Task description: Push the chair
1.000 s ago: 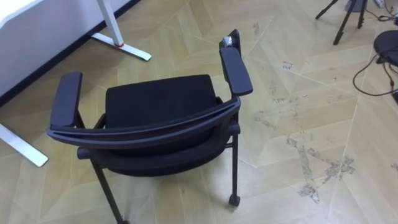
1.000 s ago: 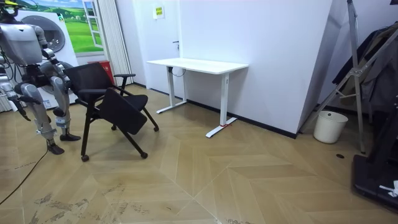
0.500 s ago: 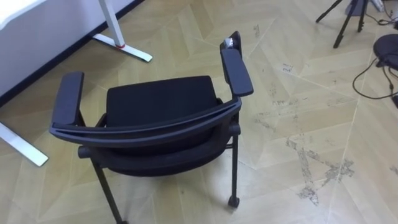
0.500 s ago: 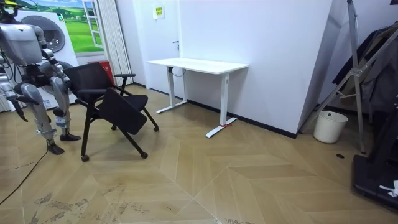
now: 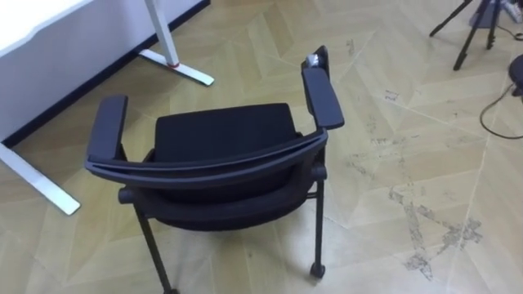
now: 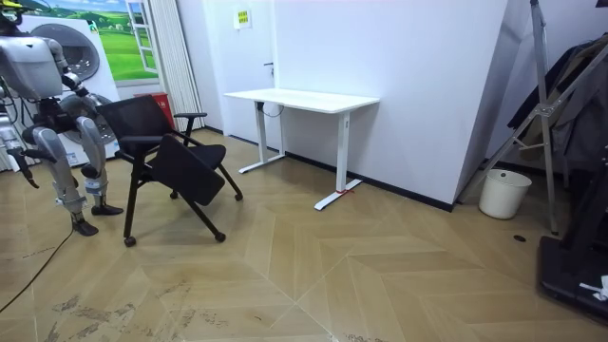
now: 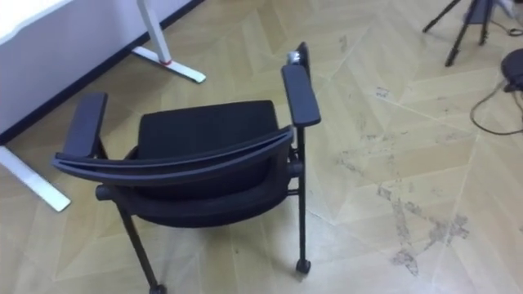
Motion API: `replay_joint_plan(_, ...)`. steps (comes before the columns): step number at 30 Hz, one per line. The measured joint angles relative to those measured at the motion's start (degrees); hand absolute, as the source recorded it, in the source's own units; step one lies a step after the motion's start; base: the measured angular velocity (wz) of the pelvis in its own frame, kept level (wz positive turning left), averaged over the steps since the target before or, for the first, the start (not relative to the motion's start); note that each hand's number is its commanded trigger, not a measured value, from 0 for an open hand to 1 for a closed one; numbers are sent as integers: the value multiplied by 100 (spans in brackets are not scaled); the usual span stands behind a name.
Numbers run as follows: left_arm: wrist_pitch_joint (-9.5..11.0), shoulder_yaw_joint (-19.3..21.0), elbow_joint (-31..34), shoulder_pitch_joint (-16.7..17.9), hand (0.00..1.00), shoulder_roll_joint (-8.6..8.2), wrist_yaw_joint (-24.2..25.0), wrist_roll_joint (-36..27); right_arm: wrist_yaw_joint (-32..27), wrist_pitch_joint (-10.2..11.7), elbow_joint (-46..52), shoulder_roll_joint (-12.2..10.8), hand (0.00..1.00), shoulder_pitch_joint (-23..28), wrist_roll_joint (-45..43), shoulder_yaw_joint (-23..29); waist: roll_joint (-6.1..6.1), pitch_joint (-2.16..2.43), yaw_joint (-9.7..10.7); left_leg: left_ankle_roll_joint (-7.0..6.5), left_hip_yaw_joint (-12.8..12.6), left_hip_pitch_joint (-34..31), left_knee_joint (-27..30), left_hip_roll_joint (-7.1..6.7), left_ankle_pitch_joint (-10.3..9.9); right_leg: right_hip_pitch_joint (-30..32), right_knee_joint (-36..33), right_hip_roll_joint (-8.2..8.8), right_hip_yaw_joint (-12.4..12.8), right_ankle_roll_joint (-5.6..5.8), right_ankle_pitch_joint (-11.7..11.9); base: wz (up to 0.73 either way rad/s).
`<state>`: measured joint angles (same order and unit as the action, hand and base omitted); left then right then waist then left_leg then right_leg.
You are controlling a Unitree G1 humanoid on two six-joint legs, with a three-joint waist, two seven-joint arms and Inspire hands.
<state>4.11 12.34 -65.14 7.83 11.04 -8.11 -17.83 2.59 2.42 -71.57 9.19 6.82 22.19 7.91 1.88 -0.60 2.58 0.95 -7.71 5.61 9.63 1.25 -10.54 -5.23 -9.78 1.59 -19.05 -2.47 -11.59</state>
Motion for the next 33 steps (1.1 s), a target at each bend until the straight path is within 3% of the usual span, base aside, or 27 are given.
replay_joint_plan(3, -16, 165, 218, -36, 0, 134, -282, -5, -8, -1, 33, 42, 0, -1, -29, 54, 90, 20, 8, 0, 3, 9, -1, -6, 0, -42, 14, 0, -19, 2, -1, 8)
replay_joint_plan(6, -5, 338, 764, -28, 0, 159, -601, -69, -69, -6, 29, 65, 0, 11, -48, 249, 132, 5, 9, 0, 6, 7, -2, -9, 0, -47, 9, 0, -17, 5, -3, 7)
replay_joint_plan(10, 4, 337, 1052, -134, 0, 173, -873, 0, -86, -6, 21, 168, 0, 13, -46, 248, 173, 35, 23, 0, 17, 10, 4, -14, 0, -45, 7, 2, 14, 11, -9, -1)
replay_joint_plan(15, 7, 334, 1160, -235, 0, 236, -1185, 125, -106, -4, 30, 255, 0, 125, -17, 250, 182, 62, 28, 0, 28, 65, -4, -13, 0, -63, 9, -10, 97, 10, -9, -9)
replay_joint_plan(22, 33, 318, 1490, -536, 0, 413, -1478, 247, -108, 1, 34, 246, 0, 126, -25, 248, 142, 33, 71, -2, 47, 55, -6, -22, -1, -65, 12, -2, 90, 11, -8, 1)
replay_joint_plan(27, 68, 191, 2236, -558, 0, 399, -1641, 866, -92, 4, 52, 204, 0, 91, 3, 236, 155, 34, 94, -3, 53, 37, -4, -23, -2, -62, 15, -3, 81, 11, -8, 1)
replay_joint_plan(31, 136, 191, 2361, -654, 0, 399, -1681, 1367, -55, 5, 45, 202, 0, -3, -10, 237, 221, 68, 188, -3, 37, 38, -4, -22, -2, -70, 6, 3, 43, 11, -8, 3)
replay_joint_plan(33, 134, 153, 2364, -734, 0, 393, -1732, 1592, -46, 4, 48, 181, 0, -9, -22, 233, 232, 63, 202, -3, 35, 106, -15, -16, -2, -125, 1, -3, 51, 11, -8, 0)
